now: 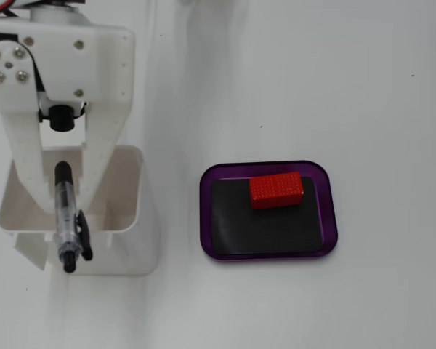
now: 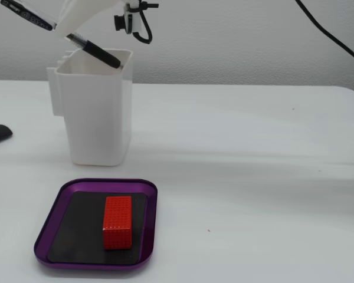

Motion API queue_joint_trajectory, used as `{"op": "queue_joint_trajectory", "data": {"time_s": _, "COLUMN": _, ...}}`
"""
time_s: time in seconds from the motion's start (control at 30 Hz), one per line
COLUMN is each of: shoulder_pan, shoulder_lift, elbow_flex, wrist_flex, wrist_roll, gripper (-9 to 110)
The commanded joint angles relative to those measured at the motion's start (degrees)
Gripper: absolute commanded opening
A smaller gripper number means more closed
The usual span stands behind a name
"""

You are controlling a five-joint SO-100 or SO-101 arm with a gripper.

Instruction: Pick up the pen and put it in the pen holder.

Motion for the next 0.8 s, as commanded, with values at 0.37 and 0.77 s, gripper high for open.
{"op": "queue_joint_trajectory", "data": {"time_s": 0.37, "shoulder_pan": 0.53, "shoulder_lift": 2.29, "elbow_flex": -2.72, "wrist_flex": 2.99, "wrist_roll": -0.53, "gripper": 0}}
{"op": "queue_joint_trajectory", "data": {"time_s": 0.77, "shoulder_pan": 0.53, "shoulder_lift": 2.46, "elbow_flex": -2.9, "wrist_flex": 6.68, "wrist_roll": -3.16, "gripper": 13}}
